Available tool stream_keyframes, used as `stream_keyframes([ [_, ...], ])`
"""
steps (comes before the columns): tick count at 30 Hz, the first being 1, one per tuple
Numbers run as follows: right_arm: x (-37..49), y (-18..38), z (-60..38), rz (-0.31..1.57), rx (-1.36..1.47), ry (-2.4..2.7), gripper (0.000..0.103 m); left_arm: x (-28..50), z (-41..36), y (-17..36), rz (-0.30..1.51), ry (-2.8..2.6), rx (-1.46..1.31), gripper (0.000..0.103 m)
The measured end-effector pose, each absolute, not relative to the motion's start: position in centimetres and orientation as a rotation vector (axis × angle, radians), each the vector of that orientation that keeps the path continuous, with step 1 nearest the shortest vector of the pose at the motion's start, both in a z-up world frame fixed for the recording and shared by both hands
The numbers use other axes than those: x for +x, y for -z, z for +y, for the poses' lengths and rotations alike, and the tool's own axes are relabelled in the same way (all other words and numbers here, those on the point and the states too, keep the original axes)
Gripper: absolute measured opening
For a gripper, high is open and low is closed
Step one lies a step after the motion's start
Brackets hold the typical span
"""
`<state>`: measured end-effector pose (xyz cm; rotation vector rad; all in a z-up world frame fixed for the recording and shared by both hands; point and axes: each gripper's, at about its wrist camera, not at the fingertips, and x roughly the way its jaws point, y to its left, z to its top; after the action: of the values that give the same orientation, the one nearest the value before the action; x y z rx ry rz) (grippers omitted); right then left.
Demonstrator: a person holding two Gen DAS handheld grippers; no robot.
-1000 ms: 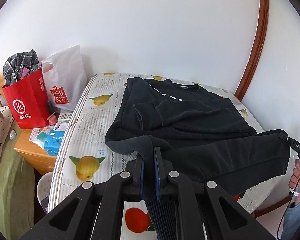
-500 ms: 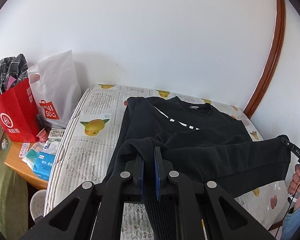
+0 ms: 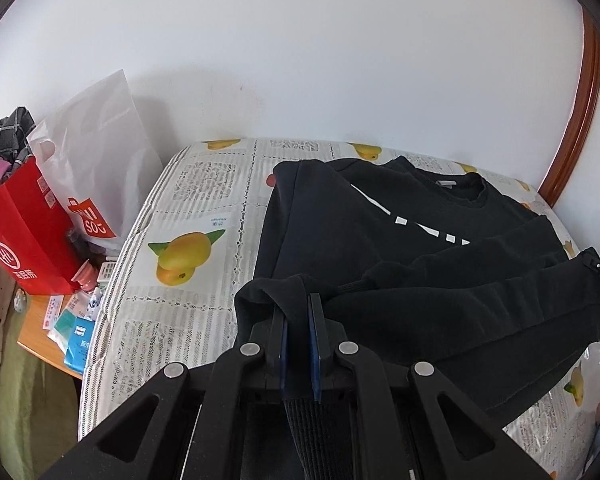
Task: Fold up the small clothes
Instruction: 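Lift the side edge with both grippers, fold it toward the middle, release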
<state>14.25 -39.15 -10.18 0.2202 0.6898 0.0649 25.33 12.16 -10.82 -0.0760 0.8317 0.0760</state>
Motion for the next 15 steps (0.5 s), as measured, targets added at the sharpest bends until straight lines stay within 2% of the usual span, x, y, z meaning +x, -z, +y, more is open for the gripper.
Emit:
stream_keyframes([
  [9,16.3,12.7,-39.1,0.792,0.188,-0.031,0.009,25.4,12.2,12.1,0.871,-0.087,-0.077,0.012],
  [12,15.8,12.4,-39.3,0.803,0.18,-0.038,0.015,24.6,12.1,12.0,0.876,-0.074,-0.083,0.015],
  [14,14.8,12.0,-39.3,0.806,0.154,-0.036,0.021,24.0,12.1,12.0,0.88,-0.057,-0.087,0.02],
  [15,14.3,11.8,-39.4,0.805,0.143,-0.033,0.027,23.7,12.0,11.9,0.882,-0.044,-0.089,0.026],
])
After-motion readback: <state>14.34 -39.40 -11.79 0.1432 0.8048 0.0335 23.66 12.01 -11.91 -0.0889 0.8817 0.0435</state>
